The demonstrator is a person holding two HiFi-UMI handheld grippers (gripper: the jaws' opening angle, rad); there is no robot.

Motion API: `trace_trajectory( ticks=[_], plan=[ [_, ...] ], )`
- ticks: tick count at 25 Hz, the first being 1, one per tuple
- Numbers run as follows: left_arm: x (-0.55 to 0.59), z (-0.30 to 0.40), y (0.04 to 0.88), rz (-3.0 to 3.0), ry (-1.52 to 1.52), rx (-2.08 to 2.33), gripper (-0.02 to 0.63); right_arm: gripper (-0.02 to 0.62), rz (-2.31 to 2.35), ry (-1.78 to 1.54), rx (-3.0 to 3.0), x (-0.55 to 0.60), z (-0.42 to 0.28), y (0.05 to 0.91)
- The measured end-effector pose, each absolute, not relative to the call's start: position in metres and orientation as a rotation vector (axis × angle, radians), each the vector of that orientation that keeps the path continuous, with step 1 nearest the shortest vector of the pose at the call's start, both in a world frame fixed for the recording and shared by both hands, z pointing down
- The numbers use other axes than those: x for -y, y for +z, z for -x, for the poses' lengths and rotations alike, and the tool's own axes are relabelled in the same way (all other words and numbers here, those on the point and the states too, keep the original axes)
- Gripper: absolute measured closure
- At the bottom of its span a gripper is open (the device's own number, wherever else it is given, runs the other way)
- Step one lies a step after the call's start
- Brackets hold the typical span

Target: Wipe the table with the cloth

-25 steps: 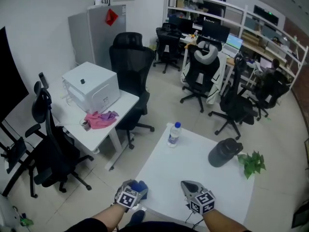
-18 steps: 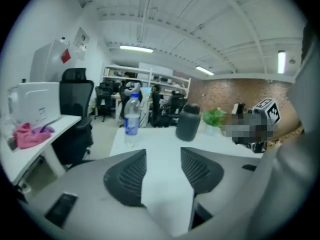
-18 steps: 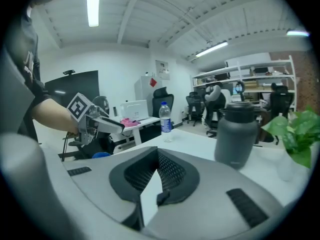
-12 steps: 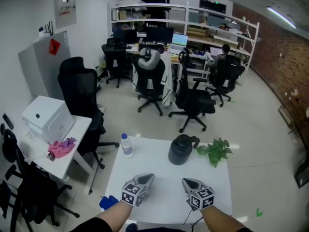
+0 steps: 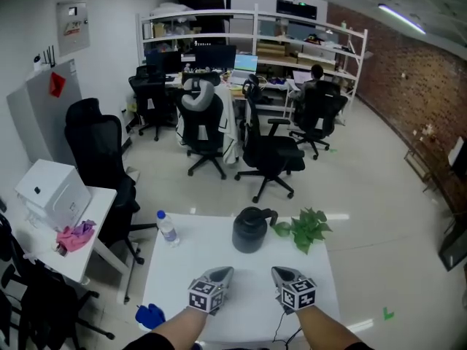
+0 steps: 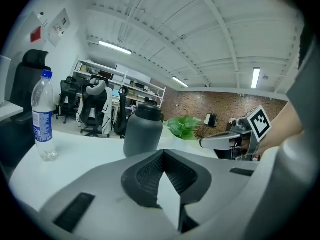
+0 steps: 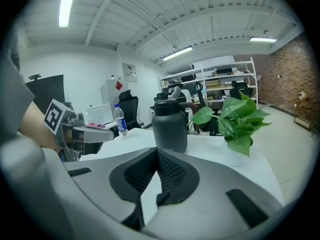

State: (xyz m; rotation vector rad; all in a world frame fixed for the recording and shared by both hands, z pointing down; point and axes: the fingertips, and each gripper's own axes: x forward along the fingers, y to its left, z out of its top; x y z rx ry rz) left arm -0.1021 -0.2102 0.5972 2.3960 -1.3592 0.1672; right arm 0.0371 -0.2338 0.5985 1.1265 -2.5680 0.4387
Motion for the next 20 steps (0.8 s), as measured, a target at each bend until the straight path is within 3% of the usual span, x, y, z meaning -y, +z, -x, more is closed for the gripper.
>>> trace_trajectory(
  ticks=[20],
  plan=[
    [0.216, 0.097, 0.6, -2.394, 0.188, 1.328, 0.606, 0.586, -1.077, 0.416, 2.568, 0.238, -0.027, 0.599]
  ],
)
